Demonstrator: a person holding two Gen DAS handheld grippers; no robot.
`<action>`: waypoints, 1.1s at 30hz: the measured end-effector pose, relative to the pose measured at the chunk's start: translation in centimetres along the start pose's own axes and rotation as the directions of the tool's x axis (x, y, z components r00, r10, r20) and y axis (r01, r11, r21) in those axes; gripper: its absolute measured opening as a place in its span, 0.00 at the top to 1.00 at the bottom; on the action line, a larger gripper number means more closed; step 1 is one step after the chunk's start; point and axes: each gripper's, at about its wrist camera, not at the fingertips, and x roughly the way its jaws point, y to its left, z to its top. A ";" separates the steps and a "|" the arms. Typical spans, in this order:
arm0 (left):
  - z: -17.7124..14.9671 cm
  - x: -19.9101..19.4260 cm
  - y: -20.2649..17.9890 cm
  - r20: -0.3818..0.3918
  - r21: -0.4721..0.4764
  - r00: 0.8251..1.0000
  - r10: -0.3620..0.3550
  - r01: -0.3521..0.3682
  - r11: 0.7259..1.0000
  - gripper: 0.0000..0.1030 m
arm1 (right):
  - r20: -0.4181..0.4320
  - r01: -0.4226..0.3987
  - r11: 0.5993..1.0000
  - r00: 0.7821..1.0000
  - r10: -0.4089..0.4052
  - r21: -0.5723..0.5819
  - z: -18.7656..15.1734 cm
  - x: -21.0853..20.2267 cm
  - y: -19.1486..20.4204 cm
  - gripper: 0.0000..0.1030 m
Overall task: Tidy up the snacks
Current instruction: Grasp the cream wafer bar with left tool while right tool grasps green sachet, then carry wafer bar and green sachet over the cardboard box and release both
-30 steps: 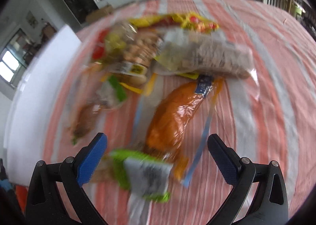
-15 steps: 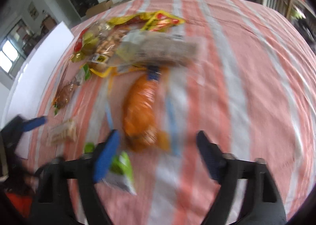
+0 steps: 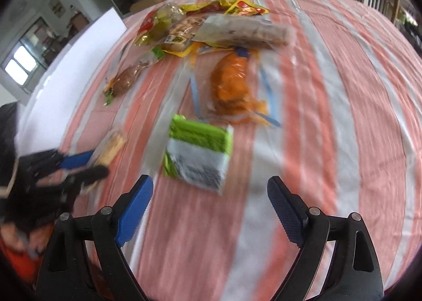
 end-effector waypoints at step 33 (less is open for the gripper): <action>-5.5 -16.5 27.3 0.025 -0.533 0.857 0.514 -0.424 0.732 0.09 | -0.024 -0.550 0.779 0.821 0.570 -0.301 13.8 -1.6 33.3 0.13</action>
